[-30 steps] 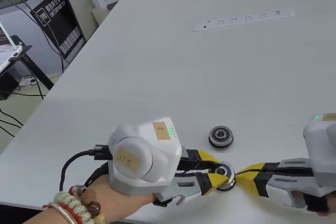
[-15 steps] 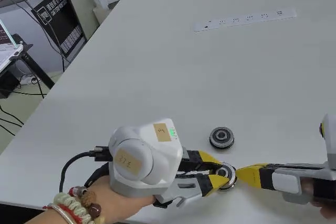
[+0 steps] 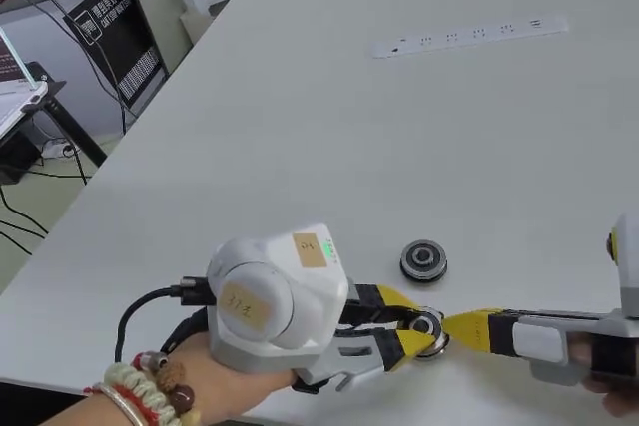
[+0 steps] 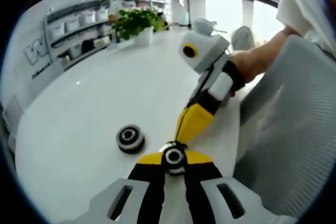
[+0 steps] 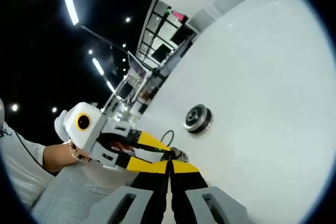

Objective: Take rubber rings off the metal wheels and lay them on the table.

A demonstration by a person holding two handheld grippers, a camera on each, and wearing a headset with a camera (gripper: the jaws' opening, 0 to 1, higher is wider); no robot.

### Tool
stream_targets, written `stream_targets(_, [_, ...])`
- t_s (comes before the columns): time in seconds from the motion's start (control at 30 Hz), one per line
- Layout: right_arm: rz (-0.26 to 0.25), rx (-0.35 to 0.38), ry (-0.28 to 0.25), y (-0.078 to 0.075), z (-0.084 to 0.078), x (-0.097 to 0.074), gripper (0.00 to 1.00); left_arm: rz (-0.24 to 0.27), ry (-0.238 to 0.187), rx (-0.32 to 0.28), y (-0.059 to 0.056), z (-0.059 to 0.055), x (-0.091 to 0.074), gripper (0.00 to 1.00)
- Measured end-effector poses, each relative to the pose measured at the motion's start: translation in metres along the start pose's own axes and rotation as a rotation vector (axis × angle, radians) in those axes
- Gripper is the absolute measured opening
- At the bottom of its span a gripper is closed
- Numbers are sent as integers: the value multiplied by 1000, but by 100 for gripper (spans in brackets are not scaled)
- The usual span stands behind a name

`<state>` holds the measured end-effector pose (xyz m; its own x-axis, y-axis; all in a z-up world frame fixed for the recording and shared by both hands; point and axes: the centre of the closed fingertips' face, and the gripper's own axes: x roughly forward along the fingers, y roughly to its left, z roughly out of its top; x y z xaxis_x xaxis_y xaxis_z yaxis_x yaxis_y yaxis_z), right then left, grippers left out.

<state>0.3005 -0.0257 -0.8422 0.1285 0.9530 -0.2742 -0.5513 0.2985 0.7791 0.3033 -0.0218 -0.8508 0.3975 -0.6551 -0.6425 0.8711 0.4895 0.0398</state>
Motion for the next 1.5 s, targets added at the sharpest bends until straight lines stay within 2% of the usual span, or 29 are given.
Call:
stream_targets(0.5, [41, 20, -23, 4, 2, 4, 0, 3, -3, -5, 0, 0, 1, 14])
stream_targets(1.0, [77, -5, -42, 11, 2, 5, 0, 4, -6, -7, 0, 0, 1, 14])
stream_targets(1.17, [103, -22, -58, 15, 2, 2, 0, 0, -5, 12, 0, 1, 1, 14])
stream_targets(1.3, [105, -19, -64, 15, 3, 2, 0, -1, -7, 17, 0, 1, 1, 14])
stream_targets(1.5, [73, -45, -66, 10, 3, 3, 0, 1, -7, 20, 0, 1, 1, 14])
